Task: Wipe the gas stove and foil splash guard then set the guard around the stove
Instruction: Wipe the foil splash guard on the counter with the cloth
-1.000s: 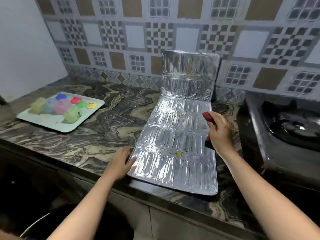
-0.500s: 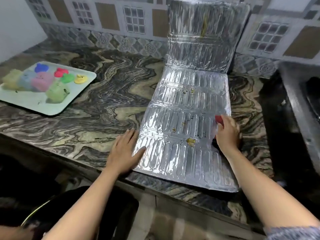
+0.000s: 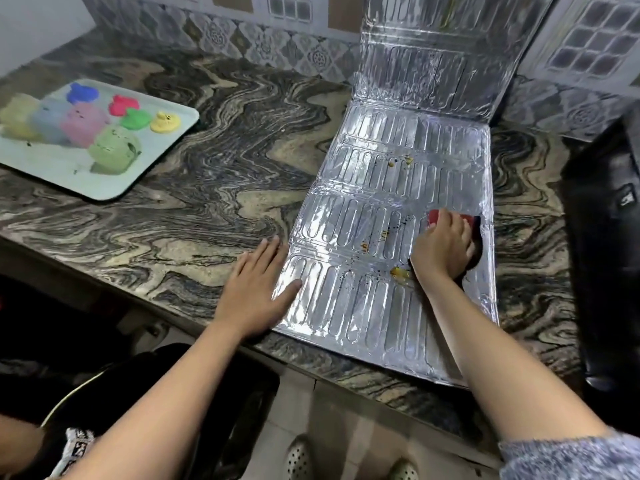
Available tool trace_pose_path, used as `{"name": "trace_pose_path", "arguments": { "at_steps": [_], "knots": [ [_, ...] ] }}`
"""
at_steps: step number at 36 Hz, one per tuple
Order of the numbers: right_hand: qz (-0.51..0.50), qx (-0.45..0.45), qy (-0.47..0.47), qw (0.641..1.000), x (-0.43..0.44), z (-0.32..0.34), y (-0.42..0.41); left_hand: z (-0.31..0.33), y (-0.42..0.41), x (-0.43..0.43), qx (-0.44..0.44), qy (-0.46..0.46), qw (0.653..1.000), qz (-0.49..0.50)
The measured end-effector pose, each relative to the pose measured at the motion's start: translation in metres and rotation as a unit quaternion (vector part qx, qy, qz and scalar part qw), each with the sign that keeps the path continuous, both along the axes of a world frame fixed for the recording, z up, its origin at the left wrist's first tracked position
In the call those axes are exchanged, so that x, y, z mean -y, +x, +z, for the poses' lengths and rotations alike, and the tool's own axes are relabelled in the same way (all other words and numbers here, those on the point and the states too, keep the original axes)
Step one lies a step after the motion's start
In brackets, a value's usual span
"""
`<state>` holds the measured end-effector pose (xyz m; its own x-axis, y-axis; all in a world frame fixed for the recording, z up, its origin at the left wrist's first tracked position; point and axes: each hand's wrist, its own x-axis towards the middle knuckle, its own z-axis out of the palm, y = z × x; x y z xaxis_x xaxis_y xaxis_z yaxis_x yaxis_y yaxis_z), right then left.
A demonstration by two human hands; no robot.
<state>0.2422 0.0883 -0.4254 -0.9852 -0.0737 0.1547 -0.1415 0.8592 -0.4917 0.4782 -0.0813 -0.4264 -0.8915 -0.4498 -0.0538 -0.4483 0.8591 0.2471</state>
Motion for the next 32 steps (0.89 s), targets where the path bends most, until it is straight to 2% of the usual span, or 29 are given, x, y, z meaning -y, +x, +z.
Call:
{"name": "trace_pose_path", "arguments": {
  "at_steps": [11, 32],
  "knots": [
    [0.024, 0.013, 0.005, 1.0, 0.031, 0.001, 0.01, -0.002, 0.0, 0.002, -0.006, 0.003, 1.0, -0.003],
    [0.136, 0.011, 0.022, 0.99, 0.1, 0.0, 0.036, -0.003, 0.0, 0.003, 0.0, 0.005, 1.0, -0.007]
  ]
}}
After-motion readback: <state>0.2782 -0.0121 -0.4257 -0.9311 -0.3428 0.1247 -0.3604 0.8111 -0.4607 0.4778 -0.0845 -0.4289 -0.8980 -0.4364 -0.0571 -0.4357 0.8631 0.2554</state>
